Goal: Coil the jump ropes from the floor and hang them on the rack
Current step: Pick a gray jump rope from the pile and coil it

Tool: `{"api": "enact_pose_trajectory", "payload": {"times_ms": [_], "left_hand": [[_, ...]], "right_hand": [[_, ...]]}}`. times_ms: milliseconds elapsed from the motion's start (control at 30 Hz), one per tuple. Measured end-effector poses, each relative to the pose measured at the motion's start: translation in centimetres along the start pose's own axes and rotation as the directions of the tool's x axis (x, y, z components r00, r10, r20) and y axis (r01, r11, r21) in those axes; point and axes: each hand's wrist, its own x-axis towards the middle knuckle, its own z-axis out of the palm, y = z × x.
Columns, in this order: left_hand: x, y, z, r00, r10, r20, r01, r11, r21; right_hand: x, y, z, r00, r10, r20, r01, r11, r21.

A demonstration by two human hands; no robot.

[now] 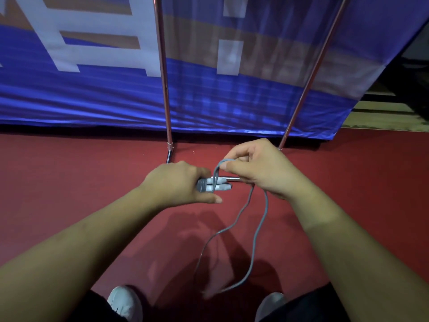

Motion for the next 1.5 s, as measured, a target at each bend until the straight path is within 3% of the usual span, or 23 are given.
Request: {"api": "enact_pose_trajectory", "payload": {"times_ms": [133,233,333,433,600,700,933,1000,1033,1100,1167,1333,1500], "left_hand": [[-0.1,0.9,0.1,0.995,0.103,0.004,-0.103,0.989,-0.102],[-0.3,0.7,-0.5,0.975,0.217,0.054,-0.192,0.936,-0.294],[-0.7,0.9,-1.4,0.971,0.240,-0.006,-0.188,0.746,-0.639],[-0.7,0.9,-2.0,0.989,0.110,-0.096,-0.138,0.490,-0.861],[0.0,0.5,-2.4,0.990,-0.046,-0.130,-0.118,0.194,-0.974],[0.1,0.1,-2.9,0.988,-0.107,-0.114,-0.099,0.139,-0.985],[0.2,-1.4,-3.9,0.954,-0.286,-0.092,-0.034,0.202,-0.979],[0.3,-1.7,-3.8,0.939,-0.323,-0.117,-0.023,0.280,-0.960],[0.3,-1.9,-3.4,0.930,-0.332,-0.154,-0.021,0.372,-0.928],[0.3,-2.6,-2.5,0.915,-0.320,-0.245,0.018,0.641,-0.767],[0.2,-3.1,-1.9,0.915,-0.286,-0.285,0.079,0.818,-0.571],[0.2,-1.9,-1.3,0.953,-0.168,-0.254,0.123,0.975,-0.184],[-0.2,-0.1,-0.8,0.984,-0.062,-0.167,0.066,0.998,0.019]], "right_hand": [[0.7,1.0,-0.8,0.982,-0.118,-0.148,0.081,0.969,-0.235],[1.6,2.3,-1.6,0.970,-0.098,-0.220,0.051,0.976,-0.214],[1.9,3.2,-2.2,0.974,-0.116,-0.193,0.069,0.970,-0.232],[1.7,3.3,-2.2,0.994,-0.061,-0.095,0.033,0.963,-0.269],[1.3,2.4,-1.4,0.999,-0.041,-0.020,0.036,0.974,-0.222],[1.4,2.3,-1.5,0.999,-0.028,-0.025,0.025,0.992,-0.127],[1.0,2.3,-1.4,0.999,0.021,-0.043,-0.026,0.992,-0.127],[1.0,2.0,-1.1,0.999,0.023,-0.028,-0.026,0.994,-0.106],[0.9,1.8,-0.9,1.000,0.026,-0.005,-0.027,0.996,-0.086],[0.8,1.2,-0.4,0.999,0.017,0.047,-0.013,0.996,-0.083],[0.6,0.6,0.1,0.998,-0.021,0.066,0.031,0.988,-0.154],[0.3,0.1,0.5,0.997,-0.050,0.066,0.062,0.981,-0.186],[0.2,-0.1,0.1,0.997,-0.068,-0.047,0.056,0.972,-0.226]]}}
